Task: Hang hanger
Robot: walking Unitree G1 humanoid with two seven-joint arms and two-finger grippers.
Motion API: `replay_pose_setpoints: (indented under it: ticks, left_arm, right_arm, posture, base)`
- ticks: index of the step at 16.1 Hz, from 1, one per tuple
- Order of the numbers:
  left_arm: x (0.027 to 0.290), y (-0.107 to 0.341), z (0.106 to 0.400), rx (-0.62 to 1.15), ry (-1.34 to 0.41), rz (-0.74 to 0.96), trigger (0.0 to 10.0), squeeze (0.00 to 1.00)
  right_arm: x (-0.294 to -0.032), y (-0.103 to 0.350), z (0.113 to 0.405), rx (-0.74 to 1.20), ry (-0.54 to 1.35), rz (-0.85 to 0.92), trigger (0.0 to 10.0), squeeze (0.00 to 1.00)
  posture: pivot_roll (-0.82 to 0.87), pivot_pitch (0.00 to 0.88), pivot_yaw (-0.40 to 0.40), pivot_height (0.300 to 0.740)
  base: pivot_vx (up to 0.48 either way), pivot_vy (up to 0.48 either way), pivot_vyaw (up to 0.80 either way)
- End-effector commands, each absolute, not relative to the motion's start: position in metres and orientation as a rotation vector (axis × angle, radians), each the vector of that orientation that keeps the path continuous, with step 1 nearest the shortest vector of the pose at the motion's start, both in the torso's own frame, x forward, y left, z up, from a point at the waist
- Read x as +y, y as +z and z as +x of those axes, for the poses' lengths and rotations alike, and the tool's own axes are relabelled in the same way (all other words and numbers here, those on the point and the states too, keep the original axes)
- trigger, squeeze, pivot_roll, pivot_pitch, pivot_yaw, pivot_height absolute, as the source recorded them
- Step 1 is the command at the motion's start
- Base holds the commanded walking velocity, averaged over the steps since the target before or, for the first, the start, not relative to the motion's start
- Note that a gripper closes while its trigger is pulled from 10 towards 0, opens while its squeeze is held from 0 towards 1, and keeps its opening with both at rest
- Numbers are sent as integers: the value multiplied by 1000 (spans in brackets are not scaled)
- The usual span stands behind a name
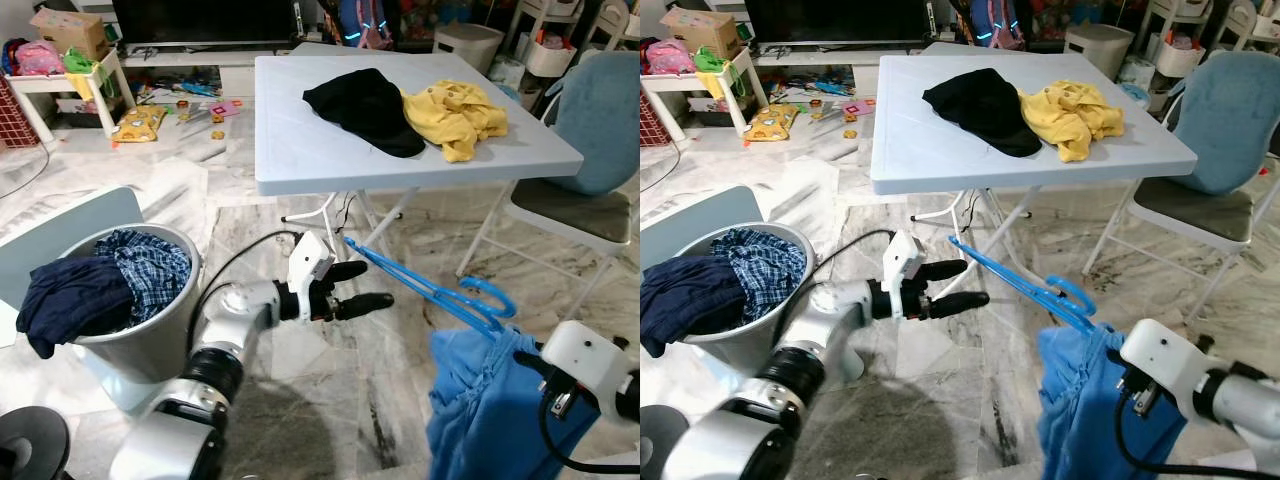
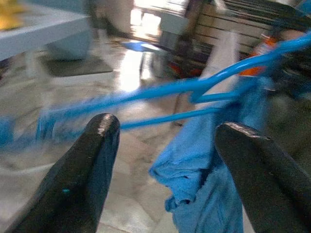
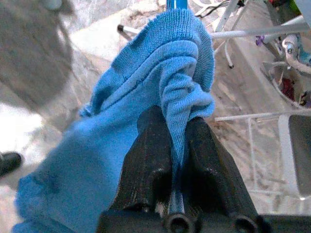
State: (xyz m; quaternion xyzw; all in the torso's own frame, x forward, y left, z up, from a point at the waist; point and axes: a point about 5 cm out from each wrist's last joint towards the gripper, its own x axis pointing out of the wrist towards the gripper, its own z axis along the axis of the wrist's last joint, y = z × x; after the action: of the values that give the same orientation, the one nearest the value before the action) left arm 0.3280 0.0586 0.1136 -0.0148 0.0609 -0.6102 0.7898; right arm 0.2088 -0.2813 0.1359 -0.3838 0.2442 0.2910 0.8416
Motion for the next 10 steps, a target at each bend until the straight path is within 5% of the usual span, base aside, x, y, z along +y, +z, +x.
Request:
replay_pose_setpoints:
  ticks: [1,4,5,10]
  left_arm:
    - [58,122,326,126,-1402,4,10000,1000]
    - [66,122,324,160,-1479,90,10000,1000]
    - [70,118,321,181,-1514,135,10000,0]
    - [69,106,309,164,-1605,325,10000,0]
  right_arm:
    - [-284,141,215,498,641,-868,10000,0]
    - [-280,141,217,480,783,-919,10000,0]
    - [-275,144,213,496,883,-886,10000,0]
    - [-276,160,211,521,1041,-853,10000,0]
  posture:
    - [-28,0,-24,740]
    - [-18,0,-21,740]
    - [-18,0,-21,740]
    - [-28,0,-23,740]
  base:
    - [0,0,0]
    - [0,0,0]
    - [0,0,0]
    - [0,0,0]
